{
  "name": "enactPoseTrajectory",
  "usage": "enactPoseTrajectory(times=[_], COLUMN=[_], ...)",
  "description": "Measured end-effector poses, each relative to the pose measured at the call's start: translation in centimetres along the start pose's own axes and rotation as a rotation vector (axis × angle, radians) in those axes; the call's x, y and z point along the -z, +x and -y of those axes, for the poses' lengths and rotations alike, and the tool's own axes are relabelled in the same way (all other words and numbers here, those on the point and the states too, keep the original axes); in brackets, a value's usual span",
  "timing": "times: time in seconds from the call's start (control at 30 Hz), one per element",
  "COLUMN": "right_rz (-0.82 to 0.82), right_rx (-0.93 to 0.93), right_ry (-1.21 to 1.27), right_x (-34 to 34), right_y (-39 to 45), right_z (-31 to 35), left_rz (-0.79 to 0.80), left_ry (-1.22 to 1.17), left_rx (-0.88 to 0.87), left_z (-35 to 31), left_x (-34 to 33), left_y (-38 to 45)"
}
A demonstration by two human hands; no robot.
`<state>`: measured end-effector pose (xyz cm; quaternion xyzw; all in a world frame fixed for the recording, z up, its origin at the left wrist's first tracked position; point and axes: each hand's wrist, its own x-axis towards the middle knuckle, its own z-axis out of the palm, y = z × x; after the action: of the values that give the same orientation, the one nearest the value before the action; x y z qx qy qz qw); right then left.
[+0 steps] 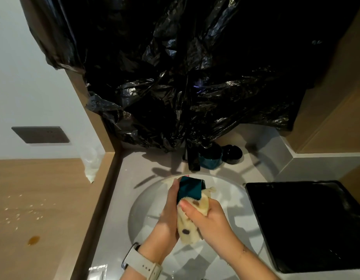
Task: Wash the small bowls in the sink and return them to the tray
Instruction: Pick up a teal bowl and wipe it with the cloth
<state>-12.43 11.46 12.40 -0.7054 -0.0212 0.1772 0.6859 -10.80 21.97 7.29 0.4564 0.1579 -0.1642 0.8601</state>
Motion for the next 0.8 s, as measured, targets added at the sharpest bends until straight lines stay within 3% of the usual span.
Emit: enactPoseTrajectory(times=[0.13,0.2,0.27,0.37,0.43,0.5,0.57,0.67,0.73,0.8], right_rz=[-0.142,-0.152,-0.128,-0.052,-0.024,-0.023,-0.045,-0.077,-0.104,-0.116], right_rx=[-0.217,-0.263,-0.211,-0.028,0.044,0.037,-0.07,-0.243,-0.244,-0.179], right_ry=[0.246,0.369,0.28,0.067,-0.032,-0.019,0.088,0.322,0.306,0.186], right_x=[0.0,0.1,-0.1,-0.4,-0.4,-0.2,-0.1,0.1,0.1,-0.1], right_y=[0.2,0.3,0.2,-0.2,-0.6,-0.5,-0.2,0.4,0.6,0.4], right_z=[0.5,0.9,0.5,-0.2,-0.7,-0.7,-0.5,0.2,0.3,0.1], left_rz=[-0.123,-0.121,-0.11,-0.012,0.012,-0.06,-0.147,-0.134,-0.089,-0.076], left_ry=[0.252,0.36,0.309,0.045,0.041,0.056,0.107,0.425,0.421,0.239], left_rx=[-0.381,-0.457,-0.418,-0.056,0.038,-0.003,-0.177,-0.439,-0.43,-0.265], left_z=[1.9,2.2,1.6,0.0,0.0,0.1,1.1,2.0,1.6,0.4], left_x=[0.1,0.4,0.5,0.7,1.2,0.5,0.3,0.4,0.4,0.1], left_y=[1.6,1.5,0.7,-0.5,-0.5,-0.4,0.7,1.2,0.9,-0.2])
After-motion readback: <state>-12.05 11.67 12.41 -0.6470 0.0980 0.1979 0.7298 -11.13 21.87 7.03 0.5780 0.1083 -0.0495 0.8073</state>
